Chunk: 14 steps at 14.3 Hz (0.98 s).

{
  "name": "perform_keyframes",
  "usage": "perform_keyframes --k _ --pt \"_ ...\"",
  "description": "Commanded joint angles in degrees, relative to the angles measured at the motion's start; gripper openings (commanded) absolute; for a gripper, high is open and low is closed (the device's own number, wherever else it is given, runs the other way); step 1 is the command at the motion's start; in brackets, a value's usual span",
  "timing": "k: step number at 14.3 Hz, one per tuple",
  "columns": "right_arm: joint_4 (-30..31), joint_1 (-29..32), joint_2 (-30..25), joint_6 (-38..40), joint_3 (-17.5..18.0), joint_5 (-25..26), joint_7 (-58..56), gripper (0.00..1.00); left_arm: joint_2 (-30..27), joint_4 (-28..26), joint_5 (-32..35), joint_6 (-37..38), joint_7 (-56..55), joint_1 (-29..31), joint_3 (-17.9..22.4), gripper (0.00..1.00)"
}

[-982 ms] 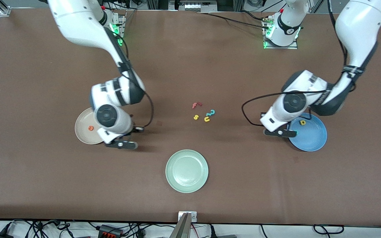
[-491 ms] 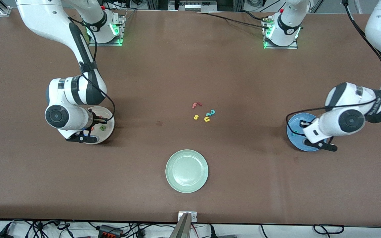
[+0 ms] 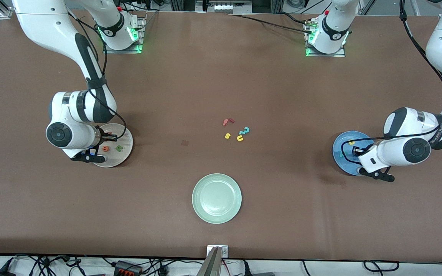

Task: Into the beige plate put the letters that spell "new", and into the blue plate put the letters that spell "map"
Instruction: 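Drop the pink m into the beige plate while the left drops blue m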

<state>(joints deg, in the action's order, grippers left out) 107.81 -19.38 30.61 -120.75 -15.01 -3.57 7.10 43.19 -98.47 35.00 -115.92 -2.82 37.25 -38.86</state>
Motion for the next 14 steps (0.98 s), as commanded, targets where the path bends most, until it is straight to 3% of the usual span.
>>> perform_keyframes --k 1,2,3,4,9,11,12,14 --pt "0.83 0.84 0.77 -2.47 0.51 0.58 -0.95 0.20 -0.56 1.43 1.39 1.31 1.06 -0.17 -1.13 1.00" --pt "0.65 0.84 0.86 -2.47 0.51 0.32 -0.43 0.31 -1.52 1.87 1.21 2.88 1.06 -0.34 -2.00 1.00" --pt "0.48 0.40 0.77 -2.30 0.51 0.14 0.18 0.71 -2.14 2.22 0.86 5.07 0.97 -0.25 -3.66 1.00" --pt "0.13 0.14 0.25 -1.77 0.51 0.05 0.19 1.00 -2.67 3.62 0.68 7.62 0.80 -0.08 -5.77 1.00" --pt "-3.64 1.28 -5.89 1.82 0.33 0.05 3.79 1.00 -3.20 13.10 0.59 24.12 0.27 -0.08 -15.79 1.00" --pt "-7.42 1.98 -8.62 7.94 0.33 0.14 3.27 1.00 -3.46 18.20 0.59 33.00 0.79 0.18 -19.92 1.00" --pt "-10.65 2.24 -9.15 11.47 0.25 0.14 3.18 1.00 -3.46 20.49 0.59 36.70 0.80 0.36 -22.55 1.00" --pt "-19.69 3.82 -8.99 20.07 -0.37 0.49 3.27 1.00 -4.07 26.02 -0.19 42.16 0.97 -0.68 -23.98 1.00"
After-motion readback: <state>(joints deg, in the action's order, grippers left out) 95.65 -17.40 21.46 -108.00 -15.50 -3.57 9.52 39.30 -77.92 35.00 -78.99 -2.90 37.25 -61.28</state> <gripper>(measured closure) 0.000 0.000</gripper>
